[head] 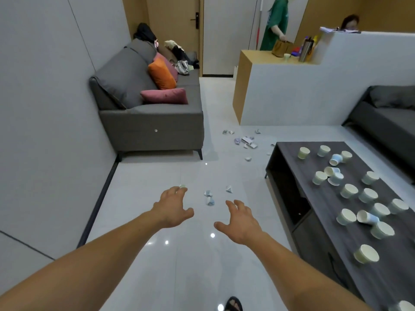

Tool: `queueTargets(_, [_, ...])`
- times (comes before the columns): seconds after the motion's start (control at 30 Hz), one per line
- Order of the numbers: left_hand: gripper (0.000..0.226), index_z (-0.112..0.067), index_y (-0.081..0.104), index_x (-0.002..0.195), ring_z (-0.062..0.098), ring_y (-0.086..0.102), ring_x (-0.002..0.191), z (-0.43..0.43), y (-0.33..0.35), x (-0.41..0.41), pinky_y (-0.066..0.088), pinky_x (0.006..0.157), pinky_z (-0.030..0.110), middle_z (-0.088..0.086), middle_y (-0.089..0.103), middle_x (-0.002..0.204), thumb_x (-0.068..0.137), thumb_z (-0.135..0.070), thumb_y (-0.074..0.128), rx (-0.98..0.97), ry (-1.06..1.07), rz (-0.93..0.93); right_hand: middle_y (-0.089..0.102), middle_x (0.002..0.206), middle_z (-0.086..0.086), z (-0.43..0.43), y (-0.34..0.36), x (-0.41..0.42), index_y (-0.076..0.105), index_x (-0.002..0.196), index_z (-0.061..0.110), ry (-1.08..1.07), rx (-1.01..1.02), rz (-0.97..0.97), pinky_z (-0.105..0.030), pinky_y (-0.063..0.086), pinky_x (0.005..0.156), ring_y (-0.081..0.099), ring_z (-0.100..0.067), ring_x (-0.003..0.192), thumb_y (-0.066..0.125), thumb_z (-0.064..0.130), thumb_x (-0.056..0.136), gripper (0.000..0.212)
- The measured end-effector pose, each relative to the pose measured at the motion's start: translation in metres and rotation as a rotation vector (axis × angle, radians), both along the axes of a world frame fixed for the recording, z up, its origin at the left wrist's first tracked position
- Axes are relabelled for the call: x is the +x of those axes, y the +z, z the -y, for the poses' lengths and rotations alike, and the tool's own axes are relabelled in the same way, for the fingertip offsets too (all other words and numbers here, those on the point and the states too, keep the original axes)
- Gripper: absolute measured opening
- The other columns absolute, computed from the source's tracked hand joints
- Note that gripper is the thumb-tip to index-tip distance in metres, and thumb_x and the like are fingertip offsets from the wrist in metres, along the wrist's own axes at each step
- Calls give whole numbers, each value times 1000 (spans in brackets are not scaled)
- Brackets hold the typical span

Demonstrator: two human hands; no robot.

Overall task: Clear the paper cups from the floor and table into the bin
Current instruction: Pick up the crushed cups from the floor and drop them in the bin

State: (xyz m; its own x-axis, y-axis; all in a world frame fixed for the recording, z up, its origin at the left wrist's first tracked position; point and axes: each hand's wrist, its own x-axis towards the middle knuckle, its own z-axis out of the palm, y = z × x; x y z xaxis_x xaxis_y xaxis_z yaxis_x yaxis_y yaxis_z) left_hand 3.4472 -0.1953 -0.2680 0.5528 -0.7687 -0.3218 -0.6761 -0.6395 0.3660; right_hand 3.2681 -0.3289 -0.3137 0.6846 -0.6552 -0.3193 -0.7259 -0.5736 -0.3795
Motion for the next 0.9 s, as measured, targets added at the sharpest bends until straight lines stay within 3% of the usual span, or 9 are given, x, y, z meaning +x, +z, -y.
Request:
queueTargets(0.33, [76,-22,20,150,26,17,143,144,-2,69,28,113,45,1,18,156,87,-45,56,6,95,-53,15,158,0,169,5,71,17,152,27,52,12,-28,-41,40,104,22,-25,142,54,62,85,85])
queueTargets(0.9, [76,-21,21,150,28,20,141,334,-63,285,31,111,46,5,20,156,87,-45,55,55,179,-200,13,160,-1,351,-34,307,17,153,24,198,39,-183,-44,35,109,19,-26,144,54,62,87,85])
